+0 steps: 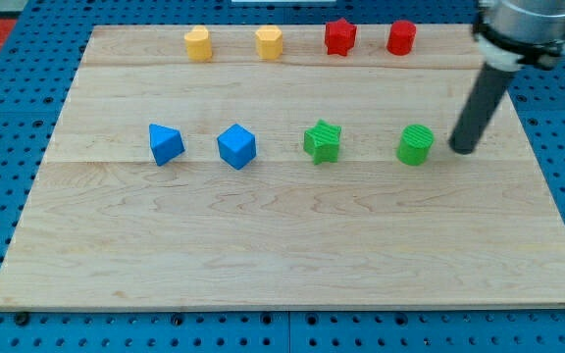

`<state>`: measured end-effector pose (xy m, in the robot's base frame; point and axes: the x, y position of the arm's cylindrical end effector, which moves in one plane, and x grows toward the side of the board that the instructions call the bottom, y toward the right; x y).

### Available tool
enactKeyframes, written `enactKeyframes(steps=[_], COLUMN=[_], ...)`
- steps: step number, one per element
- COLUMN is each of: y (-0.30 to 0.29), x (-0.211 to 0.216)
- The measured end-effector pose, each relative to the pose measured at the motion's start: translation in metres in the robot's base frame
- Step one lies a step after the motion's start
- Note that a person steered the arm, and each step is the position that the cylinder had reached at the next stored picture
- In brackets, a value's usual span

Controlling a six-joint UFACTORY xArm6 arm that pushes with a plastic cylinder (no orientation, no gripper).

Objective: Push the green circle into the green star

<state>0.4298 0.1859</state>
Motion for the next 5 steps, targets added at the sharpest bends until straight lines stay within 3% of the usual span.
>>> enactKeyframes(steps=[2,3,4,5], y=[-0.135,-0.137,-0.086,-0.11], x=[0.0,0.0,-0.011,-0.042])
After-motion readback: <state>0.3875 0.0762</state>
